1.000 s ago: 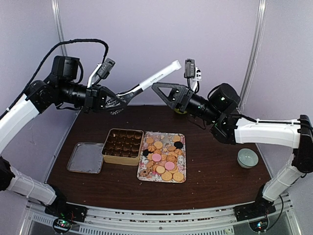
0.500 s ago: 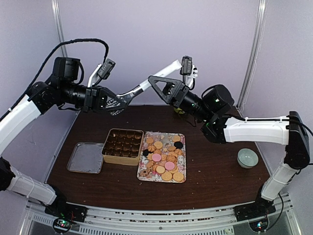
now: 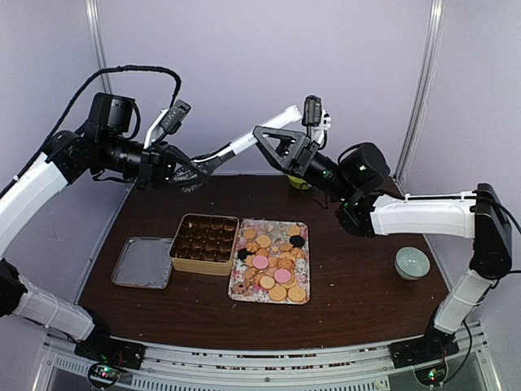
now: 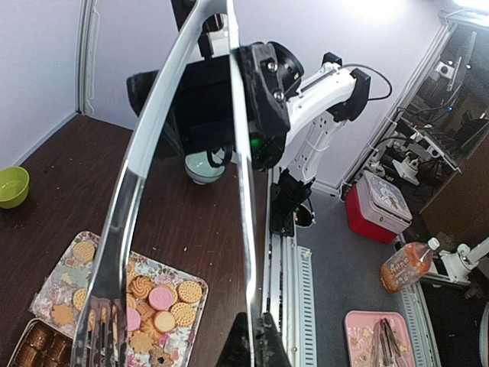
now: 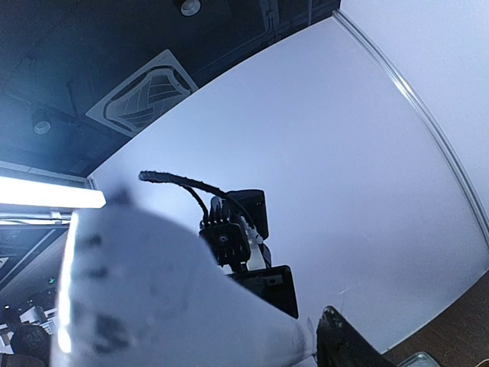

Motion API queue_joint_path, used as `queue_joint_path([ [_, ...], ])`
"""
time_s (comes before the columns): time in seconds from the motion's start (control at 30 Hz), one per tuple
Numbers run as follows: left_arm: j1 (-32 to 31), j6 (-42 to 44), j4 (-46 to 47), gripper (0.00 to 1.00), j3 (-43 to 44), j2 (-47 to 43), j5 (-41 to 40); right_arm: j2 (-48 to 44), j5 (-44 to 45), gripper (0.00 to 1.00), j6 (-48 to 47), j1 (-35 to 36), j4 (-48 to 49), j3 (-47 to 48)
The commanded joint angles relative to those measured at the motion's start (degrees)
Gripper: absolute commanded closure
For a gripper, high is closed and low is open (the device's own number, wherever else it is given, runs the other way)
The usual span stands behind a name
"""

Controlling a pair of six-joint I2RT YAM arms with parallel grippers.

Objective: Pack the cookies
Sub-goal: Pass from the left arm to the right

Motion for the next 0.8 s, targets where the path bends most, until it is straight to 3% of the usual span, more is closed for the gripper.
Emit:
queue_joint_path([
  [0.0, 0.4, 6.1, -3.3, 1.00, 2.1, 0.1, -0.4, -2.7, -6.8, 0.44, 1.2, -1.9, -1.7, 0.4],
  [0.23, 0.5, 9.5, -7.6, 1.00, 3.7, 0.6, -0.6, -3.0, -14.0, 0.44, -2.8, -2.0, -11.8, 4.0],
  [0.47, 0.5, 10.1, -8.4, 1.00, 3.9, 0.5, 0.1, -2.1, -17.0, 0.44, -2.4, -1.9, -12.5, 5.3],
  [0.77, 0.4, 10.2, -9.4, 1.00, 4.0, 0.4, 0.0, -2.0, -19.5, 0.59, -1.6, -1.7, -12.3, 6.6],
])
